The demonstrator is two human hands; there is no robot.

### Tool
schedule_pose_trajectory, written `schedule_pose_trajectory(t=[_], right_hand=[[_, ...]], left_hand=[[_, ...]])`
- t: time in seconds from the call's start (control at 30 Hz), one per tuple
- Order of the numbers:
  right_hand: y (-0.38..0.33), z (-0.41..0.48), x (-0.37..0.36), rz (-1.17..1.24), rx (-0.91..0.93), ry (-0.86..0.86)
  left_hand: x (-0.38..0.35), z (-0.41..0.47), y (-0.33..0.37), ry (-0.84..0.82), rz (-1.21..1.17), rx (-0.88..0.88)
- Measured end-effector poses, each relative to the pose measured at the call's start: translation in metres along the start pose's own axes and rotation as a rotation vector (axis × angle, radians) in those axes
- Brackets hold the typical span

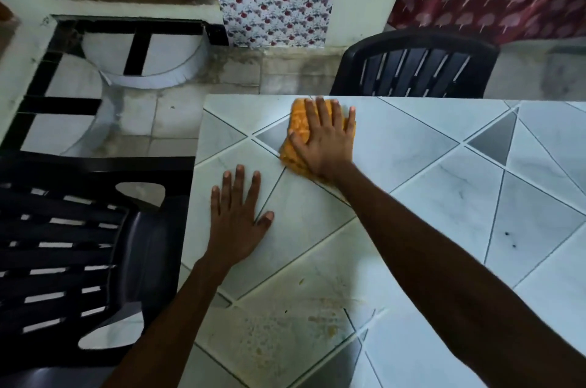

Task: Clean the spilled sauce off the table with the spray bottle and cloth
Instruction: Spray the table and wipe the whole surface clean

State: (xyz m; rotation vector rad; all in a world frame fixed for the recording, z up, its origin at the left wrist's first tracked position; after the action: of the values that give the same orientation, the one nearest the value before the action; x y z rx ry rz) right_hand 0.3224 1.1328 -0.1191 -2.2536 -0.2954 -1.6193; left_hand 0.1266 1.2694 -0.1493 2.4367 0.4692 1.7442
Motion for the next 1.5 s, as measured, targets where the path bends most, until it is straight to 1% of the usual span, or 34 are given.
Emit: schedule_pose_trajectory(t=[0.1,0.17,0.23,0.3,0.43,0.53,0.6,0.67,0.73,0.77,0.83,0.9,0.97,1.03,1.07,1.17,1.27,1.3,1.4,1.5], right_hand=[[0.041,0.012,0.009,0.023,-0.097,-0.009],[0.067,-0.009,0.007,0.063,-0.152,0.033],[0.075,-0.044,-0.004,0.080,-0.173,0.059],[0.065,-0.088,-0.020,0.051,-0.140,0.064],[0.041,-0.193,-0.057,0.024,-0.011,0.038],[0.041,-0.232,-0.069,0.017,0.079,0.005],[0.047,-0.219,-0.062,-0.018,0.100,-0.009],[0.058,-0.180,-0.050,-0.019,-0.008,0.005],[0.064,-0.128,-0.033,0.039,-0.167,0.037],[0.061,-0.104,-0.025,0.077,-0.217,0.039],[0.041,-0.074,-0.017,0.107,-0.249,0.035],[0.015,-0.077,-0.018,0.097,-0.174,0.040],[-0.005,-0.110,-0.033,0.061,-0.004,0.017],[-0.002,-0.159,-0.052,0.074,0.097,-0.005],[0.006,-0.183,-0.060,0.085,0.104,-0.015],[0.046,-0.250,-0.080,0.104,0.015,-0.037],[0.105,-0.300,-0.080,0.143,-0.168,-0.004],[0.121,-0.308,-0.077,0.159,-0.235,0.000],[0.153,-0.295,-0.063,0.164,-0.376,0.020],[0.149,-0.239,-0.053,0.181,-0.440,0.014]], left_hand=[[0.001,-0.001,0.000,-0.003,0.004,0.009],[0.000,-0.002,0.002,0.001,0.013,0.025],[0.001,-0.002,0.003,0.002,0.019,0.042],[0.001,-0.002,0.002,-0.004,0.023,0.049],[0.000,-0.002,0.002,-0.041,0.018,0.048],[0.002,-0.002,0.003,-0.053,0.015,0.052],[0.002,-0.002,0.004,-0.059,0.014,0.048],[0.001,-0.001,0.004,-0.045,0.028,0.048],[0.002,-0.001,0.004,-0.019,0.044,0.052],[0.002,-0.001,0.004,-0.009,0.049,0.049],[0.002,-0.001,0.004,-0.001,0.063,0.045],[0.002,-0.001,0.002,-0.014,0.065,0.041],[0.001,0.000,-0.001,-0.038,0.053,0.044],[0.000,0.001,0.001,-0.056,0.039,0.037],[0.002,-0.001,0.003,-0.051,0.036,0.037],[0.006,-0.009,0.011,-0.032,0.045,0.063],[0.007,-0.017,0.030,0.024,0.108,0.070],[0.005,-0.018,0.034,0.022,0.095,0.081],[-0.002,-0.015,0.038,-0.009,-0.004,0.124],[-0.003,-0.015,0.036,-0.015,-0.026,0.115]])
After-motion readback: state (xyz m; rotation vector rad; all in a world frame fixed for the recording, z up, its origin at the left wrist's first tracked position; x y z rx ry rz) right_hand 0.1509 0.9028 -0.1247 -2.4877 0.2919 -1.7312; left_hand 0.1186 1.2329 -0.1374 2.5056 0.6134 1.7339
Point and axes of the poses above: each hand's wrist, its own z-axis towards the middle knuckle, its own x-axis out of the back of the hand, y = z × x, the point moved 8 cm from there along z, towards the middle knuckle, and after that the axes turned 13 degrees about -y, right-handed, at the moved point
